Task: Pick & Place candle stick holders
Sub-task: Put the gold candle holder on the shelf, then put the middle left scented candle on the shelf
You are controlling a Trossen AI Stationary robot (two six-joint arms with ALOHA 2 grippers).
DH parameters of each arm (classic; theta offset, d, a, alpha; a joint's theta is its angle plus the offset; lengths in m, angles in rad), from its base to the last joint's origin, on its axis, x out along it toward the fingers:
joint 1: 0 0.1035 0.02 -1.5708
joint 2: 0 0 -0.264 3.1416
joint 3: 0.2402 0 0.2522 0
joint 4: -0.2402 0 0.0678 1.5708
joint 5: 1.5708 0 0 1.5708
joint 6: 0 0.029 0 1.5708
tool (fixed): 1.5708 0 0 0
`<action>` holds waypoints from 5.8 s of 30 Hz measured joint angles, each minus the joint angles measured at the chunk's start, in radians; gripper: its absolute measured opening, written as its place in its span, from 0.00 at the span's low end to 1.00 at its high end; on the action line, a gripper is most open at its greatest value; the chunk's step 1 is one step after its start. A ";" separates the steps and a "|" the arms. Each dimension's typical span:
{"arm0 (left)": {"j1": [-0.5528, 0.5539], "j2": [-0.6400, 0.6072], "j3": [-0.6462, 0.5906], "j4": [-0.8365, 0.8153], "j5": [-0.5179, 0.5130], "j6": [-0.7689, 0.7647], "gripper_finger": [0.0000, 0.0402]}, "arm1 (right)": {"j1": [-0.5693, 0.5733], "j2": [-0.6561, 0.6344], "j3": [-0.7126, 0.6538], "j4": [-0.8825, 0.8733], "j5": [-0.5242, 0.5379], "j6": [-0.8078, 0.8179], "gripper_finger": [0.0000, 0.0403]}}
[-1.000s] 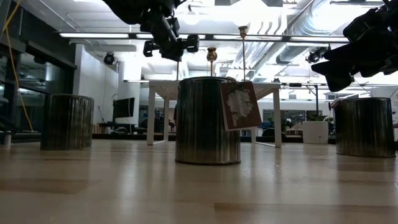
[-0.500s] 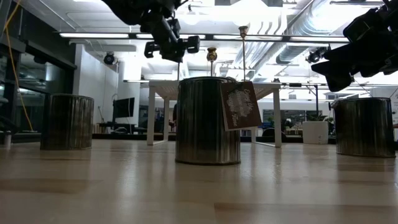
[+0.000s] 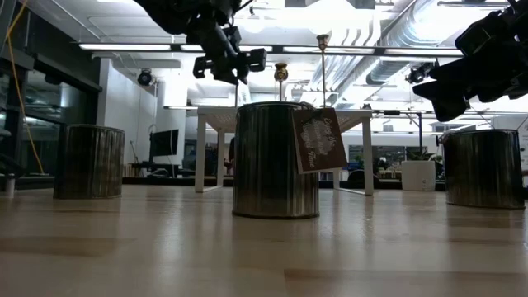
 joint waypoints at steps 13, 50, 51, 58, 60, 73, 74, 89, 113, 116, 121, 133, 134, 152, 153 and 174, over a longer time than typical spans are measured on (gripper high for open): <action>-0.009 -0.036 0.000 -0.034 -0.020 0.012 0.49 | 0.000 0.000 0.000 0.000 0.000 0.000 0.44; -0.239 -0.575 -0.226 -0.689 0.160 -0.144 0.72 | 0.000 0.000 0.000 0.000 0.000 0.000 0.44; -0.246 -0.590 -0.226 -0.740 0.202 -0.150 0.72 | 0.000 0.000 0.000 0.000 0.000 0.000 0.44; -0.259 -0.636 -0.227 -1.024 0.443 -0.272 0.72 | 0.000 0.000 0.000 0.001 0.000 0.000 0.44; -0.258 -0.635 -0.227 -1.094 0.501 -0.336 0.72 | 0.000 0.000 0.000 0.001 0.000 0.000 0.44; -0.394 -0.539 -0.226 -1.272 0.591 -0.512 0.80 | 0.000 0.000 0.000 0.001 0.000 0.000 0.44; -0.402 -0.530 -0.226 -1.290 0.591 -0.531 0.84 | 0.000 0.000 0.000 0.001 0.000 0.000 0.44; -0.495 -0.391 -0.226 -1.345 0.681 -0.752 0.99 | 0.000 0.012 0.000 0.005 0.001 0.000 0.44; -0.492 -0.253 -0.226 -1.318 0.733 -0.850 1.00 | 0.000 0.026 0.000 0.005 0.000 0.000 0.44; -0.492 -0.240 -0.225 -1.308 0.732 -0.850 1.00 | 0.000 0.026 0.000 0.006 0.000 0.000 0.44; -0.491 -0.201 -0.226 -1.307 0.738 -0.844 1.00 | 0.000 0.026 0.000 0.006 0.000 0.000 0.44; -0.491 -0.177 -0.324 -1.185 0.819 -0.827 1.00 | 0.000 0.026 0.000 0.004 0.000 0.000 0.44; -0.492 -0.177 -0.333 -1.172 0.828 -0.829 1.00 | 0.000 0.026 0.000 0.004 0.000 0.000 0.44; -0.456 -0.177 -0.338 -1.120 0.790 -0.798 0.88 | 0.000 0.026 0.000 0.004 0.000 0.000 0.44; -0.456 -0.177 -0.338 -1.119 0.793 -0.795 0.88 | 0.000 0.026 0.000 0.004 0.000 0.000 0.44; -0.406 -0.177 -0.337 -1.116 0.829 -0.755 0.88 | 0.000 0.026 0.000 0.004 0.000 0.000 0.44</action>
